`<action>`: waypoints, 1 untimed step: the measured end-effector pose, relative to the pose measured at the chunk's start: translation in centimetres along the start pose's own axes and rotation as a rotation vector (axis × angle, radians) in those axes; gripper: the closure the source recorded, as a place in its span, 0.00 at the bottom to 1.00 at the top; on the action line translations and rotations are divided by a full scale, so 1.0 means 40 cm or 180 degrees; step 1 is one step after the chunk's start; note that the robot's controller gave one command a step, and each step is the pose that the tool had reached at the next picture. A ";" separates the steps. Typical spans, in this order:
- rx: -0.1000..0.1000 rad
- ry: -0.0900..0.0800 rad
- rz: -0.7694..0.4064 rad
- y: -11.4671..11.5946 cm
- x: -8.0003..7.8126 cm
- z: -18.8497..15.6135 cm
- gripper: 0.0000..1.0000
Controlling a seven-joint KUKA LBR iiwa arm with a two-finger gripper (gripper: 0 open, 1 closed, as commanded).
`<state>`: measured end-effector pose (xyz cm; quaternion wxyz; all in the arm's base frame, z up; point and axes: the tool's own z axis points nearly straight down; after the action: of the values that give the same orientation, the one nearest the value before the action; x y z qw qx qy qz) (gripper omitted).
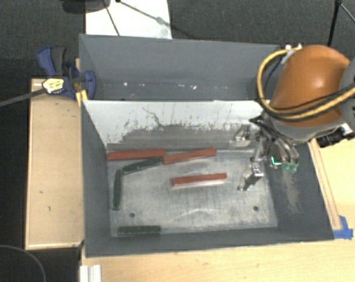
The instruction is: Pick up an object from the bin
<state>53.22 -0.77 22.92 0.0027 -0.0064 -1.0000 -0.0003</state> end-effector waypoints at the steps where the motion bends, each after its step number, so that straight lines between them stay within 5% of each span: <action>1: 0.0000 -0.0027 0.0000 0.000 -0.004 -0.011 0.00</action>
Offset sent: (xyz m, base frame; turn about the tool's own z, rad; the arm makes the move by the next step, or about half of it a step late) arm 0.0467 0.0145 -0.1113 -0.0038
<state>53.37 -0.77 23.36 -0.0016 -0.0064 -1.0000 -0.0003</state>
